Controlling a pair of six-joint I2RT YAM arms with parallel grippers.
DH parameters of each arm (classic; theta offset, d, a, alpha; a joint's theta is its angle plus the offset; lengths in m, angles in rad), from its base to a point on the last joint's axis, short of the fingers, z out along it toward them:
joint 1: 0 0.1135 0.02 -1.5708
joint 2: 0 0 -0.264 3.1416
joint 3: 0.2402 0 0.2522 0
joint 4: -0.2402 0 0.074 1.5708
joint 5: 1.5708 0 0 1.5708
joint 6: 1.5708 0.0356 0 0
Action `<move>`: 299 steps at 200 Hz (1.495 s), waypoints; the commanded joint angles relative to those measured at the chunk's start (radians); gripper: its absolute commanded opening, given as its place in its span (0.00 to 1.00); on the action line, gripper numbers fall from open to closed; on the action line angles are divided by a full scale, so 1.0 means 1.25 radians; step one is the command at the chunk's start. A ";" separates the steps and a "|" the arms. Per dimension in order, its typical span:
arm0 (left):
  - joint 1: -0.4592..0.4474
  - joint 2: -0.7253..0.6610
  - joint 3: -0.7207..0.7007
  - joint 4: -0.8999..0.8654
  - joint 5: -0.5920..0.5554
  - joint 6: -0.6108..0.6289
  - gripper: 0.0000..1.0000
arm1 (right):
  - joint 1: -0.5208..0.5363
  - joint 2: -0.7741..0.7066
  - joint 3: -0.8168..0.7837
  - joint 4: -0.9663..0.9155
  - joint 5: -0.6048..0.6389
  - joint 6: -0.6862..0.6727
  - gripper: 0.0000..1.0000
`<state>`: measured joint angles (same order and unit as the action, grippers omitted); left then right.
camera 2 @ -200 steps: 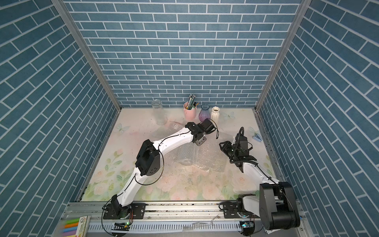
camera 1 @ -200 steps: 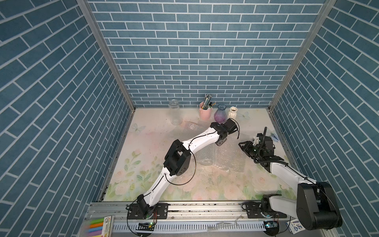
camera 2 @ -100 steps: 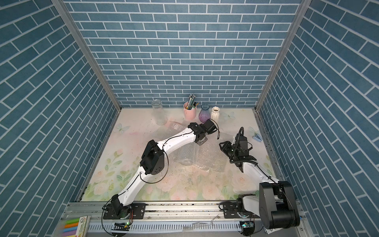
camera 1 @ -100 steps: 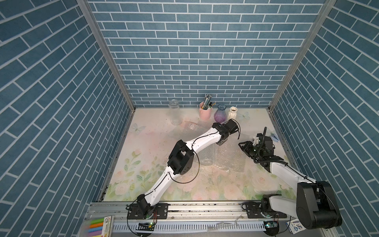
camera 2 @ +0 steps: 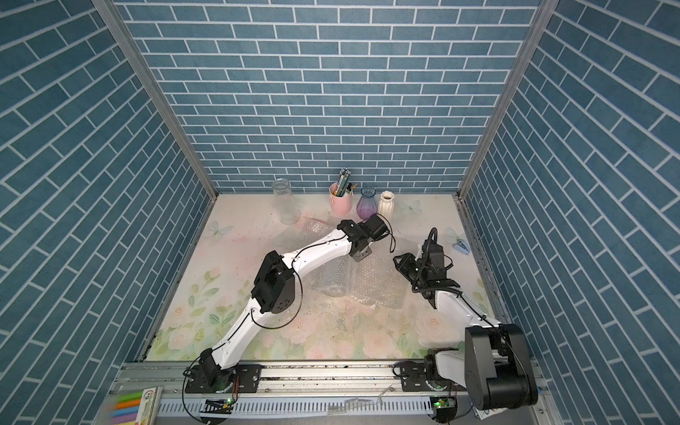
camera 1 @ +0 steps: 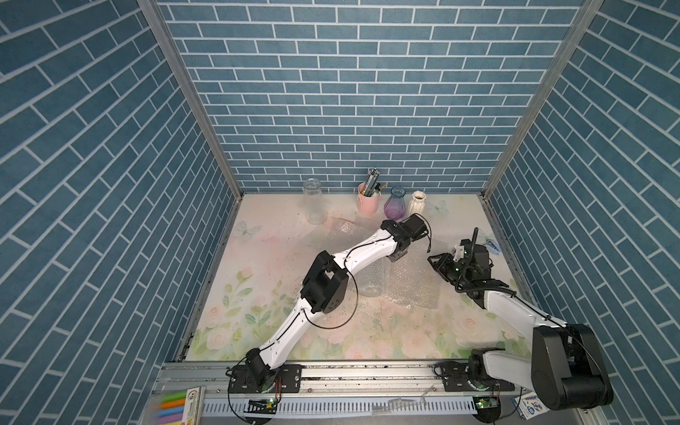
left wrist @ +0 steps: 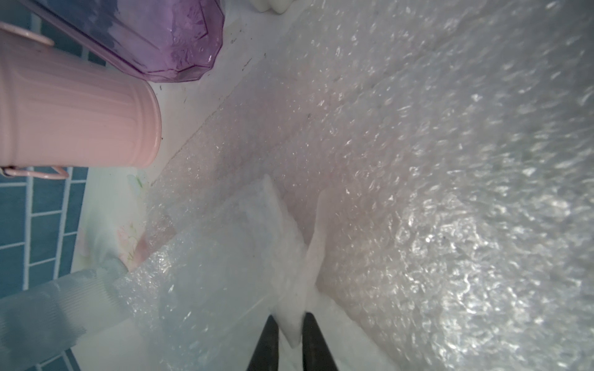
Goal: Unwrap the vase from the bubble wrap
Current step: Unwrap the bubble wrap.
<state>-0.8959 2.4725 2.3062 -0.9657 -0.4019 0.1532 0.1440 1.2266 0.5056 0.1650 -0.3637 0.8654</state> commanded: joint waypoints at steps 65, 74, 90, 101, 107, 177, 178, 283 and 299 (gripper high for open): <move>-0.007 -0.049 0.018 -0.018 0.012 0.009 0.01 | 0.004 -0.002 0.007 0.002 -0.010 -0.016 0.33; -0.007 -0.053 0.018 -0.020 0.011 0.011 0.01 | 0.003 -0.005 0.006 0.002 -0.010 -0.016 0.33; -0.007 -0.057 0.018 -0.023 0.010 0.010 0.01 | 0.004 -0.010 0.005 0.000 -0.008 -0.016 0.33; -0.007 -0.060 0.017 -0.023 0.011 0.009 0.01 | 0.004 -0.014 0.005 -0.001 -0.008 -0.017 0.33; -0.007 -0.062 0.017 -0.023 0.011 0.008 0.01 | 0.004 -0.016 0.005 -0.002 -0.008 -0.017 0.33; -0.005 -0.068 0.019 -0.021 0.020 -0.014 0.26 | 0.014 -0.034 0.004 -0.003 -0.019 -0.016 0.34; -0.005 -0.070 0.018 -0.021 0.021 -0.015 0.28 | 0.014 -0.035 0.004 -0.002 -0.019 -0.016 0.34; 0.070 -0.234 -0.127 0.015 0.133 -0.169 0.76 | 0.144 0.006 0.042 0.037 0.021 0.010 0.34; 0.086 -0.268 -0.183 0.028 0.155 -0.196 0.76 | 0.161 0.018 0.062 0.036 0.026 0.012 0.34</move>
<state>-0.8215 2.1777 2.1628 -0.9394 -0.2623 -0.0139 0.3176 1.2266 0.5282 0.1837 -0.3523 0.8669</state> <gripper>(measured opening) 0.759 0.339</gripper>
